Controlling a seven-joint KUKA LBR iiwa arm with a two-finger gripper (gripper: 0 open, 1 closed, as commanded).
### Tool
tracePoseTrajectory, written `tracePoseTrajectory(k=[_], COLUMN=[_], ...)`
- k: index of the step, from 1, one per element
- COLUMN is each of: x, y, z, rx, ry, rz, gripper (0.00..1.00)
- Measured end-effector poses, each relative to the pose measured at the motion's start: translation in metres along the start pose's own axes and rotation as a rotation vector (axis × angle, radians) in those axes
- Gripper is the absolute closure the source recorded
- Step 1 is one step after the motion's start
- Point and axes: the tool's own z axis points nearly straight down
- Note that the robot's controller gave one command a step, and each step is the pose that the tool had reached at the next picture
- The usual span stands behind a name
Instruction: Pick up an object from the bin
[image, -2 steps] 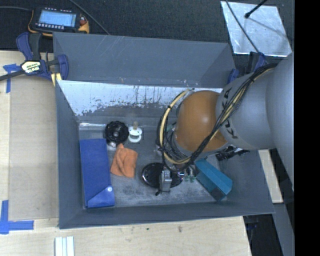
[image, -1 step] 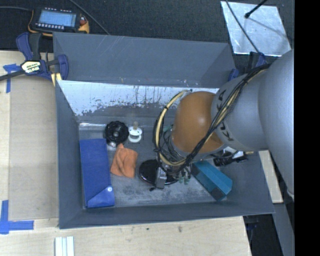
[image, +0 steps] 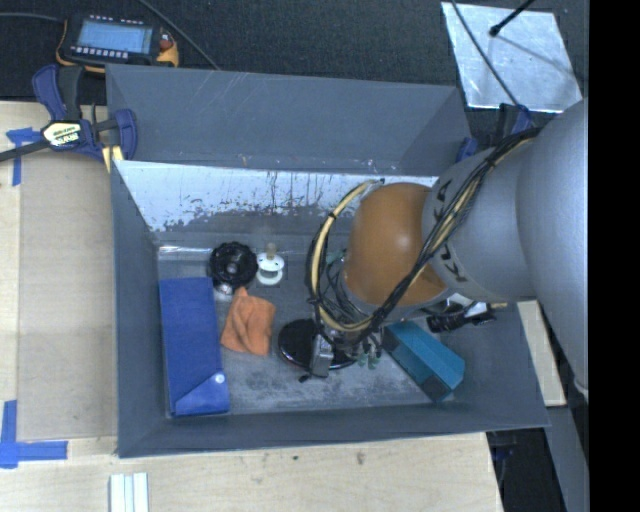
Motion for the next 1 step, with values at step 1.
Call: tracePoseTrajectory(k=[1], x=[0.0006], y=[-0.0003], z=[-0.0017], rx=[0.0], ry=[-0.001], rz=[0.0], gripper=[1.0])
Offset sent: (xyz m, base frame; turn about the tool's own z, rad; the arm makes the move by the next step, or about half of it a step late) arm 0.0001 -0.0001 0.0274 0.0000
